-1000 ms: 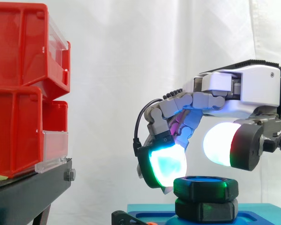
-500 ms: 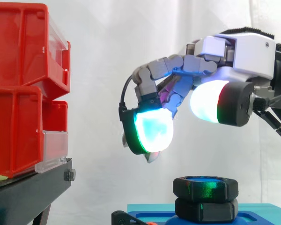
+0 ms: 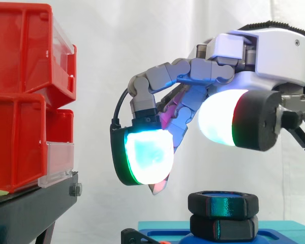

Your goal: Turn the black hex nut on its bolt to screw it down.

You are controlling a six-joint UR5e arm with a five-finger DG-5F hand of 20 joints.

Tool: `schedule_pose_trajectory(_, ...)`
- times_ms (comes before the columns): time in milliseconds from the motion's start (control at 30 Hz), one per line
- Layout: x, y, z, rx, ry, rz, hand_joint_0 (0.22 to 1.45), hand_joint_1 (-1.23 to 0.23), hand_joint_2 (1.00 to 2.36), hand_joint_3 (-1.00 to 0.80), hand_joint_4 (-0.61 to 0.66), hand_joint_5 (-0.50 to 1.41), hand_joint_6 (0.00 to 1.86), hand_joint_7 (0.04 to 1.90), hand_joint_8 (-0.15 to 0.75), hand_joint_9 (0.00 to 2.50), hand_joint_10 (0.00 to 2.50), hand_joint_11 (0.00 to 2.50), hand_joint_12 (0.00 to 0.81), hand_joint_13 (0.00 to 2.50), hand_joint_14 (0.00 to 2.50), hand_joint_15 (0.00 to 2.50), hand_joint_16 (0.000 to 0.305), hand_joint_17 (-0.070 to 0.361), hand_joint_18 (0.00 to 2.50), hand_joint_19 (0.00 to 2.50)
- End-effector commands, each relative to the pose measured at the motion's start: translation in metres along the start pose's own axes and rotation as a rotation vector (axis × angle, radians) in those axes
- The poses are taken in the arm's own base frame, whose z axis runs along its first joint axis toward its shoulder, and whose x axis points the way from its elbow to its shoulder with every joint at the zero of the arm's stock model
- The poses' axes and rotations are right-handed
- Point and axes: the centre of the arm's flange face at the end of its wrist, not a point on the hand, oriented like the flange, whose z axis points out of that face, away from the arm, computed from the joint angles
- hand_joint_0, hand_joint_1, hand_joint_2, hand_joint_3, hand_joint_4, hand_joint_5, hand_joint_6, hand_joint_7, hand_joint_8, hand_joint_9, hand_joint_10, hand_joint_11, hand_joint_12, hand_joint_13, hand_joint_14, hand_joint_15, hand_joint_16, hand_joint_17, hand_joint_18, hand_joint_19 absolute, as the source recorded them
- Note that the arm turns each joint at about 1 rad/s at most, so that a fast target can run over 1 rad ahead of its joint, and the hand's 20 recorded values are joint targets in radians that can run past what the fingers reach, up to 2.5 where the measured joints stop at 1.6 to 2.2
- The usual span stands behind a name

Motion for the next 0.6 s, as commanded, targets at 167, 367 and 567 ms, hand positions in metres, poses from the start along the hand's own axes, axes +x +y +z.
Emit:
schedule_pose_trajectory(167, 0.003, 0.007, 0.0, -0.009, 0.025, 0.008, 0.49, -0.42, 1.0, -0.5, 0.24, -0.01, 0.5, 1.4, 0.313, 1.09, 0.01, 0.34, 0.33, 0.89, 0.01, 0.23, 0.041, 0.091, 0.79, 0.34)
schedule_pose_trajectory(367, 0.008, 0.011, -0.002, -0.037, 0.041, -0.02, 0.52, -0.5, 1.0, -0.5, 0.22, -0.02, 0.51, 1.41, 0.3, 1.06, 0.01, 0.34, 0.321, 0.87, 0.01, 0.23, 0.039, 0.087, 0.75, 0.36)
schedule_pose_trajectory(567, 0.016, 0.015, -0.005, -0.055, 0.05, -0.025, 0.52, -0.52, 1.0, -0.5, 0.23, -0.03, 0.54, 1.34, 0.299, 1.06, 0.01, 0.34, 0.319, 0.87, 0.01, 0.23, 0.038, 0.087, 0.75, 0.36)
